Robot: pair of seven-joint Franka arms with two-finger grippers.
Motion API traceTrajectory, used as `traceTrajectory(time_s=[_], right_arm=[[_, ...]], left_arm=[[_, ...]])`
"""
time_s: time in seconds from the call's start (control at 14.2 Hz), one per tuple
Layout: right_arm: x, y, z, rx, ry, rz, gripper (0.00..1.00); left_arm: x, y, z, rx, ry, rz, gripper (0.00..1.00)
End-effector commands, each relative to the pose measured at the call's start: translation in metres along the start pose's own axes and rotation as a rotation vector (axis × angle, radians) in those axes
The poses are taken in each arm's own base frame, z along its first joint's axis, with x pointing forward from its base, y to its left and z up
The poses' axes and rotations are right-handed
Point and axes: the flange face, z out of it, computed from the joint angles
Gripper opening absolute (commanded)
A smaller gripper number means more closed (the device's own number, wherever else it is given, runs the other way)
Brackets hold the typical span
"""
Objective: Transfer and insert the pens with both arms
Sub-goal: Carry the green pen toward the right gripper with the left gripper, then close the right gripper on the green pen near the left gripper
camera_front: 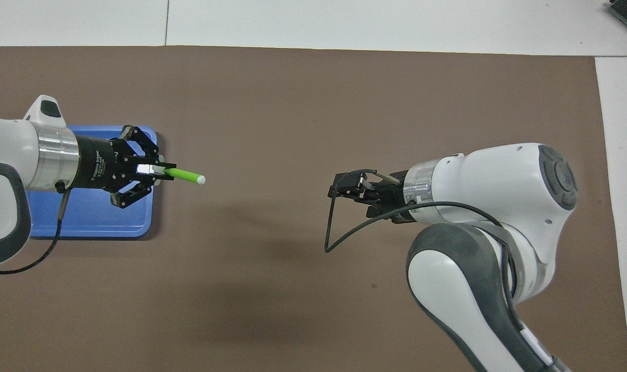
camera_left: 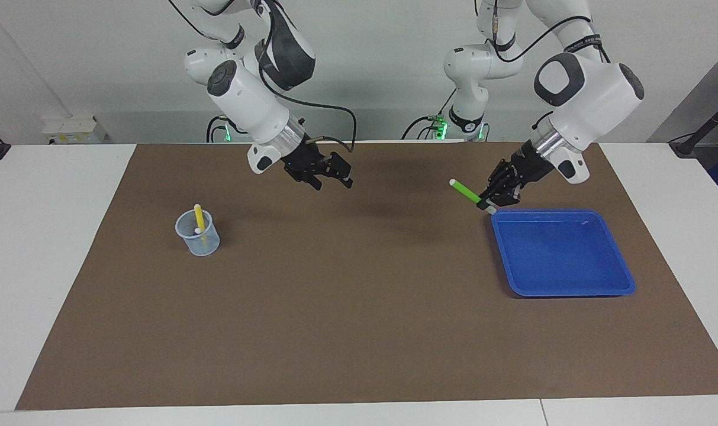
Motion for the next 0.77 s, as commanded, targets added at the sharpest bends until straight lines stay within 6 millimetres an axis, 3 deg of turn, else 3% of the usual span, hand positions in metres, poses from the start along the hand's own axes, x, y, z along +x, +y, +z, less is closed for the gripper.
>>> traceTrajectory(time_s=[0.0, 0.28, 0.42, 0.56, 0.7], right_arm=[[-0.002, -0.001, -0.002, 0.028, 0.005, 0.026, 1.0], [-0.001, -0.006, -0.002, 0.102, -0.022, 0.154, 1.0], [-0.025, -0.038, 0.016, 0.148, 0.04, 0.196, 1.0], [-0.043, -0.065, 0.04, 0.215, 0.117, 0.291, 1.0], [-0.049, -0.083, 0.049, 0.245, 0.124, 0.318, 1.0]], left_arm=[[-0.022, -0.027, 0.011, -0.04, 0.001, -0.099, 0.0], [-0.052, -0.048, 0.029, -0.091, -0.007, -0.196, 0.0], [-0.069, -0.052, 0.034, -0.098, -0.011, -0.212, 0.0], [-0.073, -0.052, 0.035, -0.101, -0.013, -0.252, 0.0], [-0.081, -0.056, 0.036, -0.11, -0.015, -0.269, 0.0]])
